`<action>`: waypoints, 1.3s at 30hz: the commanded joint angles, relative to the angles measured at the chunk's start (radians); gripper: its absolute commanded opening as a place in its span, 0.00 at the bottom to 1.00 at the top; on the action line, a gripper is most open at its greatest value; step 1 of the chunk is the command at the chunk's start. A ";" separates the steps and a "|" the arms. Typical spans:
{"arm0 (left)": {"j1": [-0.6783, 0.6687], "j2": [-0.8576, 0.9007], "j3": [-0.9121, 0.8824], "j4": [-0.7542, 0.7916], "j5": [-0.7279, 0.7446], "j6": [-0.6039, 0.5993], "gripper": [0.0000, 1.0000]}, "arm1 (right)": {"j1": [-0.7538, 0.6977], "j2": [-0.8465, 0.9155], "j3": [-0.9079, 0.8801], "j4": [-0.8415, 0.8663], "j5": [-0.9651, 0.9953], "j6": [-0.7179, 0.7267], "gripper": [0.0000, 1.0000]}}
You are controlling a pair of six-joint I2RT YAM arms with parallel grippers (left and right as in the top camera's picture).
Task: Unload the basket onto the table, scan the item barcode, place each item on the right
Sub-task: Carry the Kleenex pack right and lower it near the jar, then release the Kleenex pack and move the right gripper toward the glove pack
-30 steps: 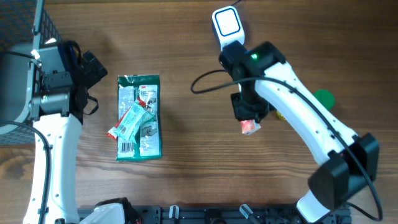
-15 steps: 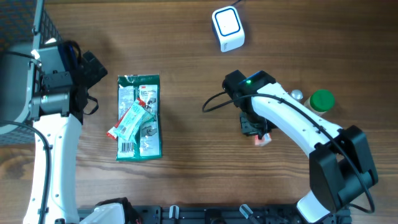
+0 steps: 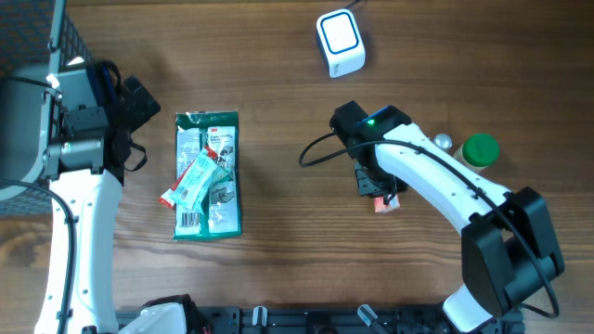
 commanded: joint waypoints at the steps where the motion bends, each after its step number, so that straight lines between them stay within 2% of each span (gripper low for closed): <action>1: 0.004 -0.001 0.004 0.003 -0.005 0.009 1.00 | -0.001 0.001 -0.002 0.003 0.034 -0.015 0.24; 5: 0.004 -0.001 0.004 0.003 -0.005 0.009 1.00 | -0.001 0.001 -0.002 0.013 0.040 -0.013 0.25; 7: 0.004 -0.001 0.003 0.003 -0.005 0.009 1.00 | -0.001 0.001 -0.002 0.035 0.013 -0.014 0.30; 12: 0.004 -0.001 0.004 0.003 -0.005 0.009 1.00 | -0.001 0.001 -0.002 0.217 -0.286 -0.013 0.47; 13: 0.004 -0.001 0.003 0.003 -0.005 0.009 1.00 | -0.001 0.001 -0.002 0.248 -0.335 -0.013 0.53; 14: 0.004 -0.001 0.003 0.003 -0.005 0.009 1.00 | 0.000 0.001 -0.002 0.308 -0.424 -0.010 0.70; 18: 0.004 -0.001 0.003 0.003 -0.005 0.009 1.00 | 0.005 0.001 -0.005 0.533 -0.787 -0.002 0.83; 20: 0.004 -0.001 0.003 0.003 -0.005 0.009 1.00 | 0.024 0.001 -0.006 0.639 -0.876 0.043 0.82; 23: 0.004 -0.001 0.004 0.003 -0.005 0.009 1.00 | 0.072 0.001 -0.006 0.743 -0.838 0.150 0.68; 29: 0.004 -0.001 0.003 0.003 -0.005 0.009 1.00 | 0.240 0.001 -0.006 0.855 -0.545 0.402 0.68; 33: 0.004 -0.001 0.003 0.003 -0.005 0.009 1.00 | 0.352 0.001 -0.006 0.918 -0.363 0.509 0.69; 39: 0.004 -0.001 0.003 0.003 -0.005 0.009 1.00 | 0.457 0.021 -0.006 0.999 -0.212 0.618 0.69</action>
